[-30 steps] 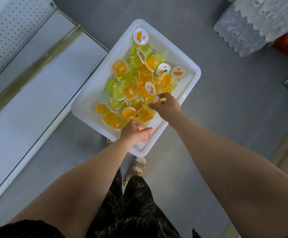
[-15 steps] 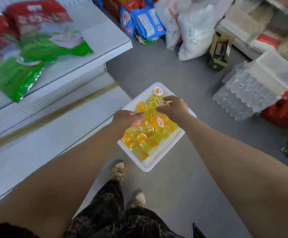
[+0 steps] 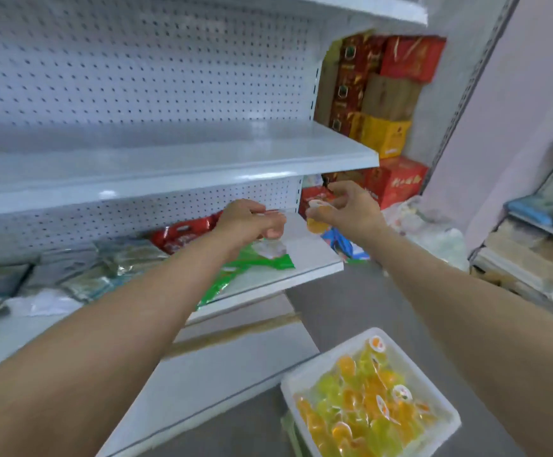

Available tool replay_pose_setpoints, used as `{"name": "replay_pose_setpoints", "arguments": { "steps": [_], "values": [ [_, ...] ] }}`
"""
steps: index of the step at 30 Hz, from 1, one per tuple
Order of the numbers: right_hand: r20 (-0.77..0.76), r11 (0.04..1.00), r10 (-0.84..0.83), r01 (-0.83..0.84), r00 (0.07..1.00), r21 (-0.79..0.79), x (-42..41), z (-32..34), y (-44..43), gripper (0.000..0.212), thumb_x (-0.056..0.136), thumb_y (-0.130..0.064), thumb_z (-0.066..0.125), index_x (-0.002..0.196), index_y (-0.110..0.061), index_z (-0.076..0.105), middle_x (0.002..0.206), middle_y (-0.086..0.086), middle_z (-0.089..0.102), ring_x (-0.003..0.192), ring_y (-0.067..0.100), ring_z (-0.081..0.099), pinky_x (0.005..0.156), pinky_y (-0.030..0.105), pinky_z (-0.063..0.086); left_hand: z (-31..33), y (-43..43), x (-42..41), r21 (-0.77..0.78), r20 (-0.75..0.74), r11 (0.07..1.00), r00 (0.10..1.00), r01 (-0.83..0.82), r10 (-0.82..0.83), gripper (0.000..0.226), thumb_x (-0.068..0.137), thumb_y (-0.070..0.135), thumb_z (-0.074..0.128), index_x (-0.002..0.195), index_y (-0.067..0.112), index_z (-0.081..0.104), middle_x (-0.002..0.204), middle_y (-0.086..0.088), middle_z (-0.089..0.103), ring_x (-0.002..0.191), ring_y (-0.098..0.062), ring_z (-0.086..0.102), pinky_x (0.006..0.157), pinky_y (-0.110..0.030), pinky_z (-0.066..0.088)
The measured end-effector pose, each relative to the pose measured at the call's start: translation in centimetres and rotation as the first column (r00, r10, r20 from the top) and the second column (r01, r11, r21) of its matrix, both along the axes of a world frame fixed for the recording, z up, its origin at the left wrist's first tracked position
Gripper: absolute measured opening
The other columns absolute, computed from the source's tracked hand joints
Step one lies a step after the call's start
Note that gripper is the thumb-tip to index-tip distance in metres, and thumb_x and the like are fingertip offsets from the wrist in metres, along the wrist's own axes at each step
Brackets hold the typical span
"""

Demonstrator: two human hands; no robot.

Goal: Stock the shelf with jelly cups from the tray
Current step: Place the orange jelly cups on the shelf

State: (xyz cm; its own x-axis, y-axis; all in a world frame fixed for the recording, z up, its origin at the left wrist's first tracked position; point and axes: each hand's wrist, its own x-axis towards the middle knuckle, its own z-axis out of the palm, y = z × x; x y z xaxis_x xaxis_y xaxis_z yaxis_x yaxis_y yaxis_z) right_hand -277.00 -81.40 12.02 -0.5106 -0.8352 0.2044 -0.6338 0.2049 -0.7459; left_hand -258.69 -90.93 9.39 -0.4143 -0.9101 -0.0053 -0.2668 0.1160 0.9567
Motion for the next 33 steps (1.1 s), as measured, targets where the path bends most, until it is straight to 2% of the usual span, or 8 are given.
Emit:
{"name": "replay_pose_setpoints", "arguments": {
  "steps": [5,8,12,20,23,27,31,33],
  "values": [
    [-0.054,0.983,0.139,-0.144,0.989,-0.111,7.5,7.2,-6.2,0.072,0.068,-0.052,0.083,0.129,-0.026,0.054,0.104,-0.001,0.064,0.097,0.015,0.061,0.079,0.028,0.049,7.5,-5.3,8.6,-0.145,0.032,0.988,0.998,-0.049,0.054,0.045,0.05,0.044,0.086,0.086,0.02,0.071,0.097,-0.002,0.073,0.092,-0.017,0.068,0.09,-0.034,0.055],
    [-0.055,0.963,0.227,-0.233,0.972,-0.134,12.8,9.6,-10.1,0.07,0.067,-0.052,0.084,0.125,-0.027,0.056,0.102,-0.003,0.064,0.093,0.009,0.061,0.067,0.018,0.043,10.4,-8.1,14.8,-0.21,0.096,0.975,0.991,-0.075,0.097,0.036,0.061,0.039,0.089,0.086,0.019,0.072,0.091,0.001,0.072,0.091,-0.016,0.067,0.09,-0.035,0.055],
    [-0.035,0.931,0.346,-0.347,0.938,-0.109,20.6,10.6,-15.2,0.069,0.066,-0.049,0.086,0.125,-0.027,0.056,0.104,-0.003,0.064,0.096,0.01,0.06,0.069,0.018,0.041,12.7,-10.7,23.3,-0.274,0.237,0.956,0.956,-0.107,0.175,0.032,0.068,0.037,0.085,0.089,0.016,0.072,0.094,0.0,0.068,0.091,-0.017,0.063,0.085,-0.036,0.053],
    [0.002,0.828,0.559,-0.557,0.829,-0.06,36.4,10.0,-22.6,0.067,0.067,-0.043,0.087,0.124,-0.027,0.056,0.106,-0.003,0.063,0.095,0.007,0.059,0.067,0.017,0.041,15.5,-14.9,40.4,-0.274,0.619,0.944,0.717,-0.186,0.32,0.043,0.059,0.025,0.078,0.096,0.004,0.069,0.082,-0.008,0.063,0.071,-0.024,0.057,0.061,-0.03,0.042],
    [0.006,0.801,0.599,-0.599,0.801,-0.028,41.2,9.6,-24.4,0.068,0.067,-0.04,0.087,0.126,-0.026,0.056,0.11,-0.001,0.063,0.095,0.011,0.059,0.068,0.019,0.042,16.1,-15.7,45.6,-0.285,0.707,0.944,0.627,-0.168,0.326,0.046,0.064,0.027,0.079,0.103,0.006,0.064,0.091,-0.008,0.068,0.075,-0.023,0.06,0.066,-0.031,0.047],
    [-0.036,0.771,0.636,-0.636,0.77,0.028,46.3,9.3,-26.0,0.072,0.068,-0.039,0.088,0.128,-0.023,0.054,0.111,0.0,0.062,0.098,0.015,0.059,0.067,0.018,0.04,16.7,-17.0,50.1,-0.294,0.798,0.947,0.512,-0.13,0.318,0.061,0.067,0.034,0.084,0.119,0.01,0.062,0.119,-0.005,0.062,0.101,-0.024,0.06,0.093,-0.04,0.053],
    [-0.077,0.764,0.646,-0.642,0.76,0.072,49.6,8.7,-26.8,0.071,0.067,-0.04,0.088,0.127,-0.022,0.054,0.108,-0.002,0.06,0.097,0.014,0.057,0.078,0.022,0.041,16.6,-17.8,52.0,-0.264,0.859,0.963,0.441,-0.05,0.259,0.064,0.065,0.04,0.086,0.117,0.011,0.062,0.114,-0.003,0.062,0.08,-0.017,0.062,0.074,-0.031,0.051],
    [-0.097,0.764,0.645,-0.64,0.758,0.077,50.6,8.5,-27.1,0.069,0.066,-0.04,0.089,0.124,-0.023,0.056,0.107,-0.004,0.06,0.099,0.014,0.058,0.078,0.022,0.04,16.4,-18.1,52.5,-0.268,0.869,0.963,0.426,-0.026,0.253,0.064,0.064,0.042,0.087,0.116,0.011,0.065,0.115,-0.004,0.063,0.087,-0.02,0.064,0.077,-0.033,0.051]
  ]
}}
